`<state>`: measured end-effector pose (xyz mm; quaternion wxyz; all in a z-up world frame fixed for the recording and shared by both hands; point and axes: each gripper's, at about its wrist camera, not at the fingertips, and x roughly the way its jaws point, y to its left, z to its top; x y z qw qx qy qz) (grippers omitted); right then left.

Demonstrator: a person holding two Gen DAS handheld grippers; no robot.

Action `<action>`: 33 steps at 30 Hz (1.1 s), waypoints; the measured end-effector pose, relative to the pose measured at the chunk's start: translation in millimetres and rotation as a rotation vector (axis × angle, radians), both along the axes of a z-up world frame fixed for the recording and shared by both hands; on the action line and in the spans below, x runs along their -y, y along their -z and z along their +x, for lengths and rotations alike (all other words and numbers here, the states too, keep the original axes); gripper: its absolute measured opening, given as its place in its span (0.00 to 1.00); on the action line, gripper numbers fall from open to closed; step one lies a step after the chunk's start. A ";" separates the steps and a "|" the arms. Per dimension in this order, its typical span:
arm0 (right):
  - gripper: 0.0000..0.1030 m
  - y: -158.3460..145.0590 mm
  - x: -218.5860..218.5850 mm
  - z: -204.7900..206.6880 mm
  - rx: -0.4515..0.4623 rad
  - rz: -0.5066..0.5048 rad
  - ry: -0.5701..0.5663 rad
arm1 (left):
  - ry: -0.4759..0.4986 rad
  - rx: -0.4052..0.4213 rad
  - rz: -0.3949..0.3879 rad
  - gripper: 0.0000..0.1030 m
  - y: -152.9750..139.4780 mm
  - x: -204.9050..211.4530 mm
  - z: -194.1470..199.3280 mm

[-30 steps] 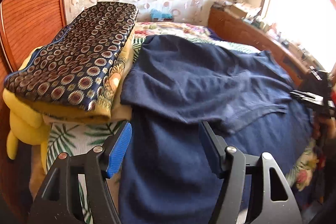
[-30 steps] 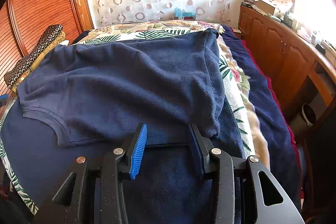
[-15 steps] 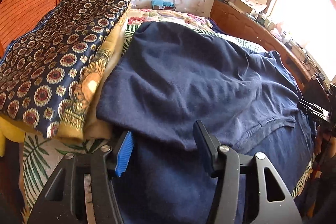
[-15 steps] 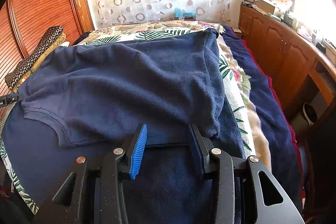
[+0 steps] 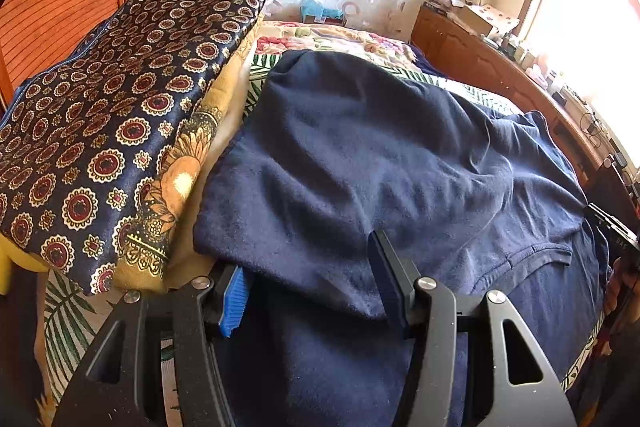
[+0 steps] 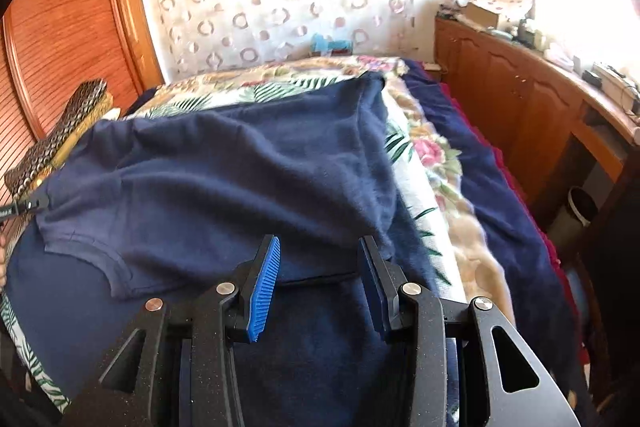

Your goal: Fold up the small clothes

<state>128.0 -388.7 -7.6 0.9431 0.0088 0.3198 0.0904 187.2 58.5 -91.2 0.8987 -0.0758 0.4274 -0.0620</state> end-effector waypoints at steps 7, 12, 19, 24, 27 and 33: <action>0.41 3.4 7.5 0.2 -0.007 0.033 0.093 | 0.002 -0.011 -0.002 0.55 4.2 -3.5 1.7; 0.38 6.7 1.1 3.1 -0.031 0.038 0.069 | 0.005 -0.003 -0.005 0.50 5.5 -6.2 1.4; 0.29 8.1 4.1 12.1 -0.090 0.025 0.096 | 0.002 -0.003 -0.008 0.50 6.3 -7.8 -1.5; 0.29 6.4 3.7 19.3 -0.097 0.023 0.100 | 0.007 0.004 0.000 0.41 3.0 -5.1 0.3; 0.07 4.6 -8.5 19.7 -0.082 -0.051 0.053 | 0.018 0.023 0.004 0.12 -2.3 -4.5 -0.4; 0.06 -17.7 -19.7 7.0 0.009 -0.074 0.006 | 0.047 0.106 -0.007 0.05 -28.3 -3.1 -15.0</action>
